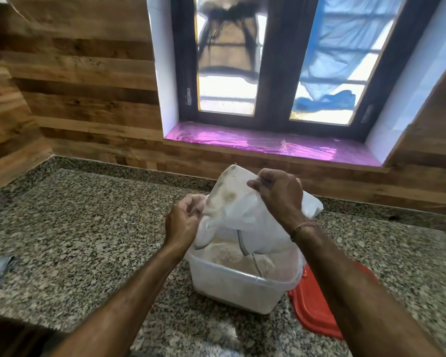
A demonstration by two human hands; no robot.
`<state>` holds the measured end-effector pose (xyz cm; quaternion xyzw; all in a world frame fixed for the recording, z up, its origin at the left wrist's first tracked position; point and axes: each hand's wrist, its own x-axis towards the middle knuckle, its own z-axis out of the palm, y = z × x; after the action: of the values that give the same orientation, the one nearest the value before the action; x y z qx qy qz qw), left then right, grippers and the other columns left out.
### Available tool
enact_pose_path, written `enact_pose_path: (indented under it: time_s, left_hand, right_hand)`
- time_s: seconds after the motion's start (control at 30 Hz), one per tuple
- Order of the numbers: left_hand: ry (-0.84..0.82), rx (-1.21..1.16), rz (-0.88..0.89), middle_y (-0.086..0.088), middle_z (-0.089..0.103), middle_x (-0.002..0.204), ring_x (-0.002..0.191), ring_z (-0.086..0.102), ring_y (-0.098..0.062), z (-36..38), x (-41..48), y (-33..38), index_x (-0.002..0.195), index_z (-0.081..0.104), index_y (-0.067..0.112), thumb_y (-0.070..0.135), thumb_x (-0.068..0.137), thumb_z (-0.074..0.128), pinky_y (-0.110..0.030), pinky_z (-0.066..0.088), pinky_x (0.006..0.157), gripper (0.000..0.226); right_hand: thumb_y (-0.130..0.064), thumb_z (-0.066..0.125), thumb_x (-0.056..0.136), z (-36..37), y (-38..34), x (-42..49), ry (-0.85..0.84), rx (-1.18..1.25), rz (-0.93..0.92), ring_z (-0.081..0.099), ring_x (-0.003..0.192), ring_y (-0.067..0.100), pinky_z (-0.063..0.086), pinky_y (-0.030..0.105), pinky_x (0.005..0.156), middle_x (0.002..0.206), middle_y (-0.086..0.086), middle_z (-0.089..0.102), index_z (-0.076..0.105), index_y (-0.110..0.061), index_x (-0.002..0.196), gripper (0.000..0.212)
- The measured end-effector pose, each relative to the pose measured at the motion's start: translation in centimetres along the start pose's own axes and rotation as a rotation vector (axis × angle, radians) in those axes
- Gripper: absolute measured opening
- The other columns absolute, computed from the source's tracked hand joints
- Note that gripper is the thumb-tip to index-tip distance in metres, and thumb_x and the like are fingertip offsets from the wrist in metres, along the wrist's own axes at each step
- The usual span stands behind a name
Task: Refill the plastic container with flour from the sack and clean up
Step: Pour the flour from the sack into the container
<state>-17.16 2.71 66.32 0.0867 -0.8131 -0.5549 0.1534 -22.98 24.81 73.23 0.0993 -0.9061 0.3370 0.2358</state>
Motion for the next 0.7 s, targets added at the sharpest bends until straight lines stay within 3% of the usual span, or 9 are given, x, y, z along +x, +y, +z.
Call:
enact_pose_path:
  time_s: [0.1, 0.17, 0.27, 0.37, 0.47, 0.57, 0.63, 0.7]
  left_hand:
    - [-0.123, -0.180, -0.026, 0.011, 0.065, 0.135, 0.117, 0.066, -0.009, 0.9, 0.1, 3.4, 0.145, 0.050, 0.036, 0.055, 0.102, 0.052, -0.043, 0.061, 0.092, 0.047]
    - [-0.156, -0.232, -0.030, 0.016, 0.056, 0.135, 0.118, 0.059, -0.004, 1.6, -0.3, 5.4, 0.149, 0.044, 0.032, 0.037, 0.108, 0.050, -0.028, 0.056, 0.089, 0.042]
    - [-0.162, -0.348, -0.022, 0.008, 0.056, 0.146, 0.134, 0.054, -0.010, 1.9, -0.3, 6.4, 0.150, 0.048, 0.024, 0.020, 0.109, 0.049, -0.036, 0.048, 0.112, 0.041]
    - [-0.173, -0.352, -0.030, 0.004, 0.063, 0.139, 0.127, 0.062, -0.015, 1.6, 0.2, 6.2, 0.144, 0.056, 0.025, 0.017, 0.109, 0.048, -0.045, 0.051, 0.110, 0.037]
    - [-0.039, -0.214, 0.028, 0.003, 0.076, 0.108, 0.100, 0.072, -0.023, 1.0, 0.7, 5.5, 0.113, 0.073, 0.030, 0.024, 0.106, 0.052, -0.053, 0.061, 0.088, 0.023]
    - [0.011, -0.089, 0.115, -0.004, 0.070, 0.075, 0.067, 0.061, -0.024, 0.5, 1.7, 5.0, 0.084, 0.069, 0.021, 0.037, 0.095, 0.058, -0.047, 0.055, 0.063, 0.022]
    - [-0.027, -0.086, 0.121, -0.005, 0.066, 0.070, 0.064, 0.054, -0.017, 0.4, 2.2, 5.2, 0.079, 0.066, 0.021, 0.037, 0.091, 0.061, -0.038, 0.046, 0.061, 0.021]
    - [-0.068, -0.197, 0.083, -0.005, 0.064, 0.072, 0.069, 0.054, -0.016, 0.1, 2.6, 5.3, 0.077, 0.065, 0.019, 0.025, 0.095, 0.064, -0.034, 0.045, 0.064, 0.019]
  right_hand:
    - [-0.047, 0.081, 0.084, 1.4, -2.0, -0.9, 0.052, -0.137, -0.173, 0.069, 0.070, 0.018, 0.050, 0.038, 0.075, 0.065, -0.010, 0.067, 0.072, -0.019, 0.072, 0.032]
    - [-0.045, 0.080, 0.086, 2.3, -2.8, -1.3, 0.072, -0.193, -0.213, 0.068, 0.070, 0.021, 0.047, 0.037, 0.073, 0.068, -0.006, 0.070, 0.072, -0.021, 0.071, 0.029]
    - [-0.042, 0.081, 0.086, 2.5, -2.5, -0.6, 0.081, -0.202, -0.148, 0.069, 0.072, 0.023, 0.045, 0.036, 0.076, 0.071, -0.001, 0.074, 0.075, -0.020, 0.073, 0.027]
    - [-0.041, 0.083, 0.085, 2.4, -2.3, -0.4, 0.035, -0.137, -0.157, 0.068, 0.070, 0.017, 0.052, 0.037, 0.078, 0.072, -0.003, 0.076, 0.076, -0.021, 0.073, 0.024]
    - [-0.040, 0.083, 0.085, 2.7, -2.6, -0.7, -0.111, -0.029, -0.256, 0.059, 0.071, 0.003, 0.056, 0.046, 0.089, 0.074, -0.008, 0.075, 0.080, -0.024, 0.079, 0.017]
    - [-0.044, 0.080, 0.087, 2.6, -2.3, -0.4, -0.158, -0.012, -0.276, 0.063, 0.072, 0.004, 0.055, 0.051, 0.089, 0.071, -0.016, 0.069, 0.079, -0.027, 0.080, 0.018]
    - [-0.048, 0.076, 0.088, 1.7, -1.8, 0.0, -0.190, -0.011, -0.248, 0.065, 0.078, 0.004, 0.053, 0.049, 0.092, 0.075, -0.019, 0.070, 0.078, -0.030, 0.083, 0.019]
    - [-0.053, 0.073, 0.089, 0.3, -0.9, 0.6, -0.267, -0.039, -0.194, 0.063, 0.091, 0.004, 0.042, 0.044, 0.098, 0.090, -0.020, 0.072, 0.077, -0.033, 0.092, 0.020]
